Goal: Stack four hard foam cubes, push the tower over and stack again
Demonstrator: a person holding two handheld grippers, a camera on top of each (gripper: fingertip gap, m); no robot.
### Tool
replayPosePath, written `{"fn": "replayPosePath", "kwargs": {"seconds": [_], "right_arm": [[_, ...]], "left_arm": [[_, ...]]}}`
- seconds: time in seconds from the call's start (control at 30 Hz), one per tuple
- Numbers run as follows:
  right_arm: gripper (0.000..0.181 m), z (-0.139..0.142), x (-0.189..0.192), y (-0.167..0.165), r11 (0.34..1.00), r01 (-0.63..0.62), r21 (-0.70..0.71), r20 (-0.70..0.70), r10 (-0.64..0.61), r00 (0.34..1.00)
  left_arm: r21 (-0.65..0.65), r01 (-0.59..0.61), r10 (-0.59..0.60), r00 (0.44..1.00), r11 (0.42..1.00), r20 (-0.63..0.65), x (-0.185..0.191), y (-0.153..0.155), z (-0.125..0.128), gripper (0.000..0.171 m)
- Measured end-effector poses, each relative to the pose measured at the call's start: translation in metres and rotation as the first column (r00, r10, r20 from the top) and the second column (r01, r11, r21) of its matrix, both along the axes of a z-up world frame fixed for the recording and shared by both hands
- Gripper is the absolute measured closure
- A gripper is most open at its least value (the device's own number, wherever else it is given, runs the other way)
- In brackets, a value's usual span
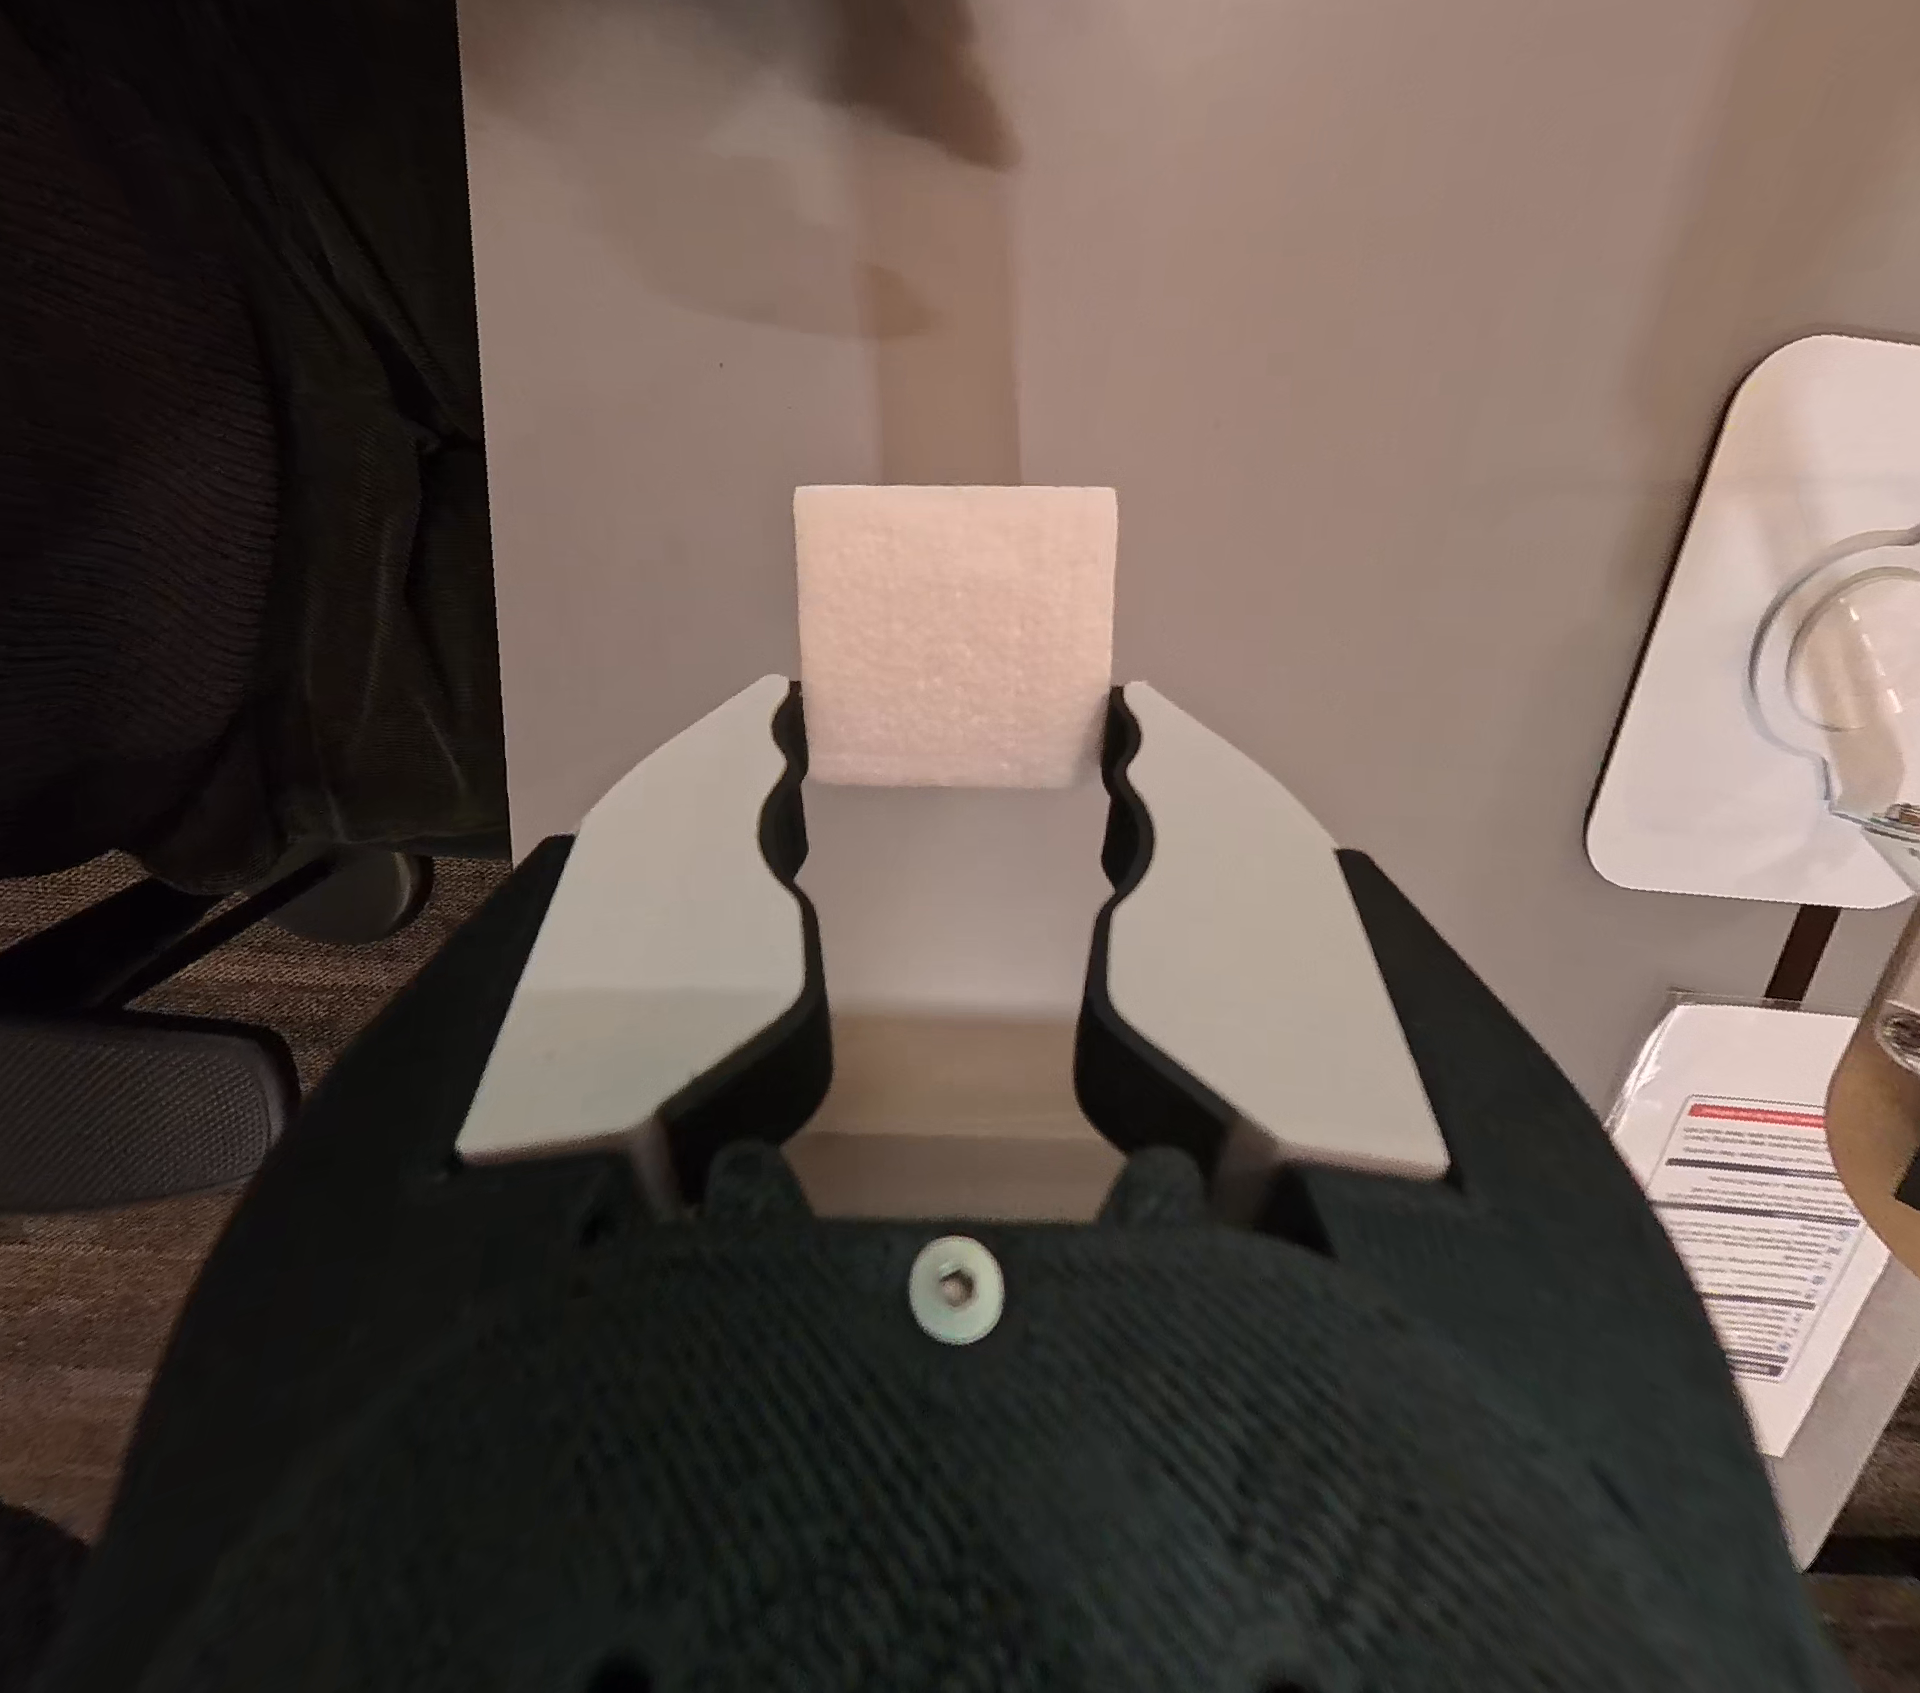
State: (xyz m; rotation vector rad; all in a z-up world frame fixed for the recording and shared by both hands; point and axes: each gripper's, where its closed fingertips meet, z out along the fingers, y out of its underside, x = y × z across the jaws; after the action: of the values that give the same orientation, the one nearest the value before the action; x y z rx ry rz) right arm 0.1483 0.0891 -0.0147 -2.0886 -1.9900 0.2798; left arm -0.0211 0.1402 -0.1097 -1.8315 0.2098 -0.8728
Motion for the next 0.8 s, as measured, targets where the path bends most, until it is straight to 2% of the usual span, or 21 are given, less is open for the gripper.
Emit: {"fn": "replayPosePath", "kwargs": {"seconds": [0.8], "right_arm": [[0.125,0.0,0.0009,0.0037,1.0,-0.001,0.006,-0.007,0.001,1.0]], "left_arm": [[-0.002,-0.001,0.001,1.0,1.0,-0.001,0.0,0.0005,-0.0003,0.131]]}}
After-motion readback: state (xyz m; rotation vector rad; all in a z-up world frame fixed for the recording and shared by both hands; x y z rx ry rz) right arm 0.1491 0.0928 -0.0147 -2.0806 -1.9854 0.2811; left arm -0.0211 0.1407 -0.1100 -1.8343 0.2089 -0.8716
